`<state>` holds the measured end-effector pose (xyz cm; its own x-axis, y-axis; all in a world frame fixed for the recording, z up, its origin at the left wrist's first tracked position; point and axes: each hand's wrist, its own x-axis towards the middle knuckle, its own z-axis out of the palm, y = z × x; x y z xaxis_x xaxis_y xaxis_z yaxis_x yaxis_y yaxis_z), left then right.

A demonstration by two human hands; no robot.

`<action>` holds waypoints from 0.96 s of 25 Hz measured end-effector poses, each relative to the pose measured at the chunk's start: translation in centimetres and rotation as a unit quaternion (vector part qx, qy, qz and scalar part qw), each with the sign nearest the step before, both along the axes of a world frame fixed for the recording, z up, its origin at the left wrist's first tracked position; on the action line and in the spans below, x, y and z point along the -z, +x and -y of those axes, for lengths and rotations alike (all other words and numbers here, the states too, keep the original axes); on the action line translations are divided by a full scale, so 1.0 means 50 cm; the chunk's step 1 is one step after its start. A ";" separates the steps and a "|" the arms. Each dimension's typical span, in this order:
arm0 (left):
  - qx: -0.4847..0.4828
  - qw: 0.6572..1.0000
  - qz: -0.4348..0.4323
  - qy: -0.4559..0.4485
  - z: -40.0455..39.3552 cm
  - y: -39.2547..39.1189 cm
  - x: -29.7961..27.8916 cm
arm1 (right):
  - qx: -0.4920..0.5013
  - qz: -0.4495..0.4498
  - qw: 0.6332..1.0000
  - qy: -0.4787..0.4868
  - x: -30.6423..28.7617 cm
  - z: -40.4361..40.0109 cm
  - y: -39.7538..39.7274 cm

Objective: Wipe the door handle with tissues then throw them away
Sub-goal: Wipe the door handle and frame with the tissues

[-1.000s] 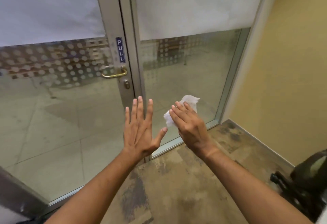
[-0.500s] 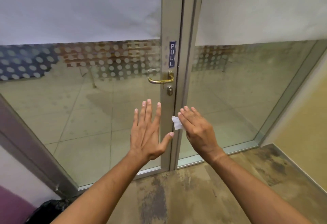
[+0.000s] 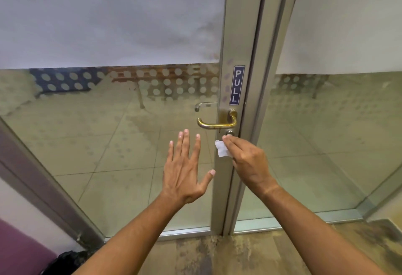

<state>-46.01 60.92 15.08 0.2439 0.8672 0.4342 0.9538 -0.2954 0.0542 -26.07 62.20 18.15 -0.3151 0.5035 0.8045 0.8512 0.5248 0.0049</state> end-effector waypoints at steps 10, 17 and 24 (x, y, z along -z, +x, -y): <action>-0.038 0.999 -0.003 0.032 -0.192 -0.072 -0.028 | 0.037 0.021 0.998 0.037 -0.108 -0.181 -0.053; -0.001 0.996 -0.012 0.085 -0.286 -0.114 -0.038 | 0.081 0.118 0.984 -0.104 -0.096 -0.260 -0.137; 0.042 0.989 -0.022 0.138 -0.323 -0.126 -0.026 | 0.095 0.041 0.973 -0.207 -0.041 -0.238 -0.175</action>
<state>-52.29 77.07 16.37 0.3335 0.6926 0.6396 0.9250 -0.3715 -0.0800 -34.81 74.12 20.21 -0.2397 0.8347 0.4958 0.9386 0.3297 -0.1014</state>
